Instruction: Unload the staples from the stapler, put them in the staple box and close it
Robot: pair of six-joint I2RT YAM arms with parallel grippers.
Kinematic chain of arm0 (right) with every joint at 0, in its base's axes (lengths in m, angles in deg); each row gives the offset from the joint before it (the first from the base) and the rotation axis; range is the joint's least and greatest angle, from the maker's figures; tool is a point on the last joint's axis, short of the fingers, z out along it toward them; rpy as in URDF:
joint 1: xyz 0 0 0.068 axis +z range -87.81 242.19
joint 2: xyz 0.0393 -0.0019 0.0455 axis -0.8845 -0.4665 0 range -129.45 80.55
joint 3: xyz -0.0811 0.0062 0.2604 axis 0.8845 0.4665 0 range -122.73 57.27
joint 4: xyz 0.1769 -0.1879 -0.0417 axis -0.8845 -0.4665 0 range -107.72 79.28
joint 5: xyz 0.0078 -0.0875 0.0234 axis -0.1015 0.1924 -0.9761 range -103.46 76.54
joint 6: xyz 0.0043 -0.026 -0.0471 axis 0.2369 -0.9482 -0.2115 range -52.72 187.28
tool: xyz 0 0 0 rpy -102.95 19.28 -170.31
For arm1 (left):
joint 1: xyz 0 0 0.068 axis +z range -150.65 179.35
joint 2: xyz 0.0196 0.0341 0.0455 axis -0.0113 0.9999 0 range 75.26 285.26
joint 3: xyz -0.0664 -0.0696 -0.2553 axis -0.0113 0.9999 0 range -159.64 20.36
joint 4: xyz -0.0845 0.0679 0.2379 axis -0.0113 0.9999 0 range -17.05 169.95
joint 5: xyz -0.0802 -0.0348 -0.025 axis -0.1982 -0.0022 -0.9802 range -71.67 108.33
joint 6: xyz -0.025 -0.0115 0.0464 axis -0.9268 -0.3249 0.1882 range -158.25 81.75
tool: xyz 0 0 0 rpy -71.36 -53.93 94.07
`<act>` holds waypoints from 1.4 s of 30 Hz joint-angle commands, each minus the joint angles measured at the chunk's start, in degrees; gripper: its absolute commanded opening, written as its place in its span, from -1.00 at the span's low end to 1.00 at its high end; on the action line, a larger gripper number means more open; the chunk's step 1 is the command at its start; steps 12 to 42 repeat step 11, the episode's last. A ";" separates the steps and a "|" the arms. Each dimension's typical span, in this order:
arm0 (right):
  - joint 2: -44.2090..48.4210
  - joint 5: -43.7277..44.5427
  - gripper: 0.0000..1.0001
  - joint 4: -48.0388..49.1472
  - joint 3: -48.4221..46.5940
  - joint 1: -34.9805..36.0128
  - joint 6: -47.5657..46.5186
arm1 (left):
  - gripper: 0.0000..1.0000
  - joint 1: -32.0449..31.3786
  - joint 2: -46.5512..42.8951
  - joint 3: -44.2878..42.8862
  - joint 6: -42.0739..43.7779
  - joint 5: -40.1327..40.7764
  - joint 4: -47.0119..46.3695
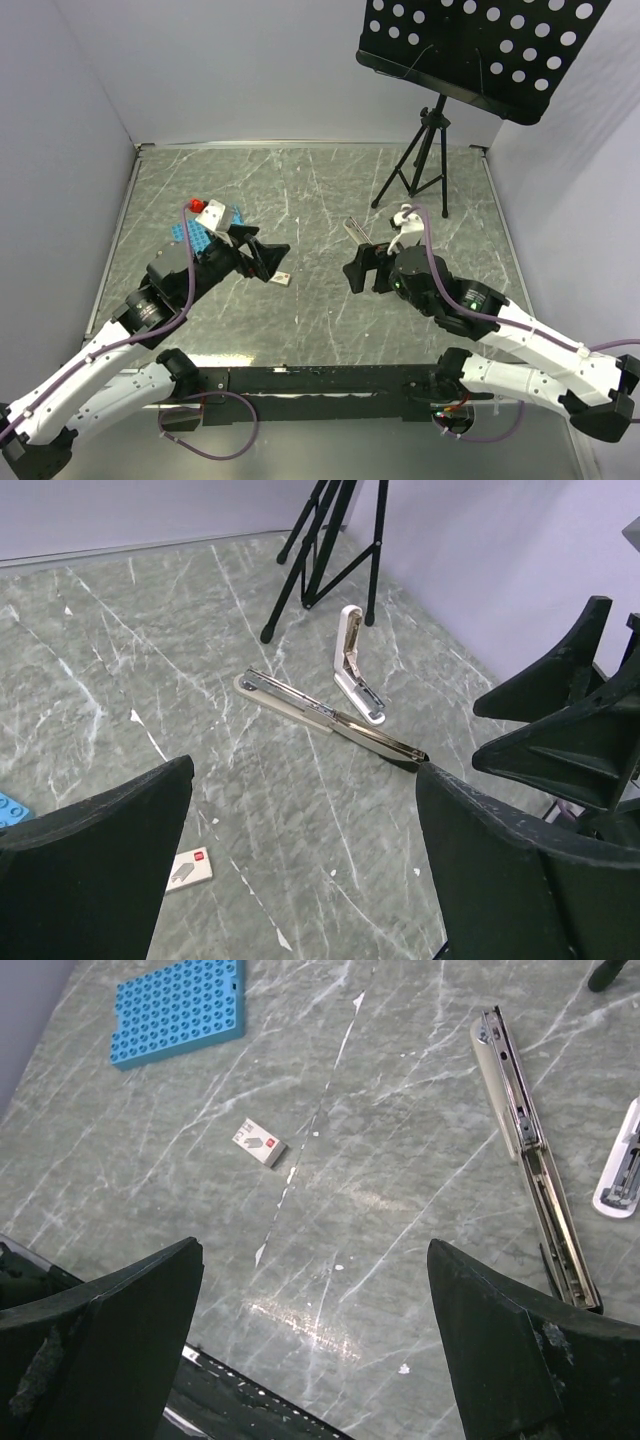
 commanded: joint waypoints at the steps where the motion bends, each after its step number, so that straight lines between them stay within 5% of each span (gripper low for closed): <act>1: 2.81 0.15 1.00 2.53 1.52 0.38 0.61 | 0.93 -0.13 -0.68 -0.37 1.81 -1.41 -2.66; 42: 2.38 0.33 1.00 3.06 1.52 0.29 -1.06 | 0.94 -0.04 -1.74 0.24 2.25 -0.79 -3.01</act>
